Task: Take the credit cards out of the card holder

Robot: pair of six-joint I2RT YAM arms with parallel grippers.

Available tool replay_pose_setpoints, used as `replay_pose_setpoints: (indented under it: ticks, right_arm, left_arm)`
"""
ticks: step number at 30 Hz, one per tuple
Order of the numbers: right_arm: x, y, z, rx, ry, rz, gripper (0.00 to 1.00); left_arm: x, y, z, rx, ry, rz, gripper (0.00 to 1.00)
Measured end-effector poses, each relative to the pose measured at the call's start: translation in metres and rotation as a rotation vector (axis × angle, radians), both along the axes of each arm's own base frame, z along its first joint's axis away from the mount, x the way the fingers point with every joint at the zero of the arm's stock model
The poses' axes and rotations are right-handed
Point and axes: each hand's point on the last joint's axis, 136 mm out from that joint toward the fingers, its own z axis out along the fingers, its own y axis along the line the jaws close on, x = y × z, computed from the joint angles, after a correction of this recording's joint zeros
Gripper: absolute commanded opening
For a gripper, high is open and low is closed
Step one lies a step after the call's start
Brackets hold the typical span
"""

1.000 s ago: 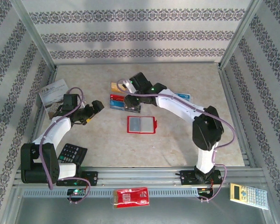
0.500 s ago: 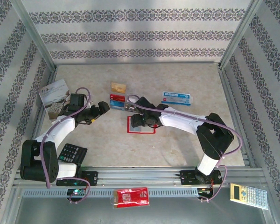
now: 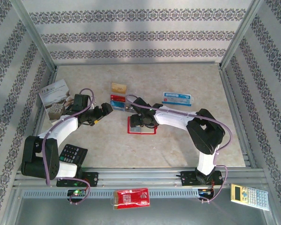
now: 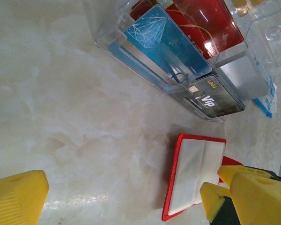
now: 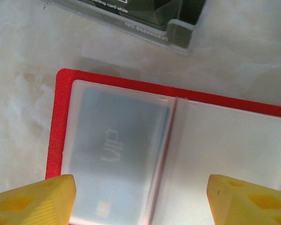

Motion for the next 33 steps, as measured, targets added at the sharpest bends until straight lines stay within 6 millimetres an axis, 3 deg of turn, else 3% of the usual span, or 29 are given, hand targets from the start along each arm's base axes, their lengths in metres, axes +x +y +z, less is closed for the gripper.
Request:
replay_pose_setpoints:
  ticks: [12, 23, 33]
  right_arm:
    - [0.001, -0.003, -0.021, -0.067, 0.028, 0.006, 0.69]
    - [0.005, -0.014, -0.027, -0.135, 0.0, -0.017, 0.54]
    - [0.005, -0.019, -0.028, -0.135, -0.015, -0.039, 0.41]
  left_arm:
    - [-0.002, -0.011, -0.01, -0.004, 0.026, -0.034, 0.99]
    - [-0.013, -0.025, -0.024, -0.05, 0.065, -0.057, 0.92]
    - [-0.028, -0.05, -0.039, -0.105, 0.129, -0.104, 0.76]
